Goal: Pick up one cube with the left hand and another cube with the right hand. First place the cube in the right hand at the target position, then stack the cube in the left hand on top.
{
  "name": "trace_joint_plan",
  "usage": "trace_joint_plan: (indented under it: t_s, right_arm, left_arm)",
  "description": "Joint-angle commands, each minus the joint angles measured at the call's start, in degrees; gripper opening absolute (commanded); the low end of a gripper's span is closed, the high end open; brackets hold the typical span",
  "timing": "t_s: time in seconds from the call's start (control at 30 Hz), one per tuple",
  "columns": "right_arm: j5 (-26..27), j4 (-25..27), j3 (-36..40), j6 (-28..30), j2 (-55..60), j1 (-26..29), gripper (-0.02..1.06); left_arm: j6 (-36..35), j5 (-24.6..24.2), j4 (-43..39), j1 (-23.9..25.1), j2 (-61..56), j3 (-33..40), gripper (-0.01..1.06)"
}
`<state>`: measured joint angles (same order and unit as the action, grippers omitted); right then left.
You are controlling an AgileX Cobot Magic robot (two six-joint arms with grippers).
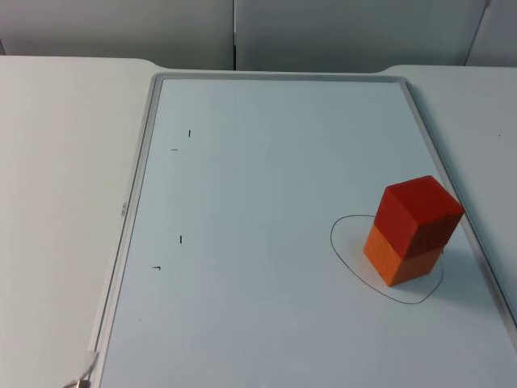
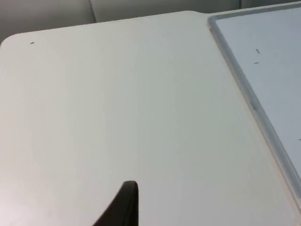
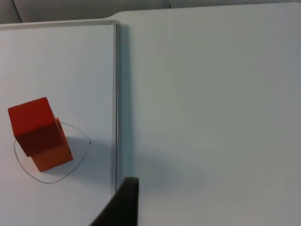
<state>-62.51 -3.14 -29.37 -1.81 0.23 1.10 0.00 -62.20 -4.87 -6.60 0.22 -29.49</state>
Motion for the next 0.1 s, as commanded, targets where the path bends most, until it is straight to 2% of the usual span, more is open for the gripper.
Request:
trace_joint_plan:
  t_s: [0.0,0.07]
  right_arm:
    - [0.7,0.2,0.3,0.3,-0.2,0.3,1.05]
    - [0.7,0.2,0.3,0.3,-0.2,0.3,1.05]
  left_arm:
    - [-0.4,0.5,0.0,1.8,-0.2,0.2,1.05]
    - [-0.4,0.5,0.0,3.8,-0.2,0.2,1.05]
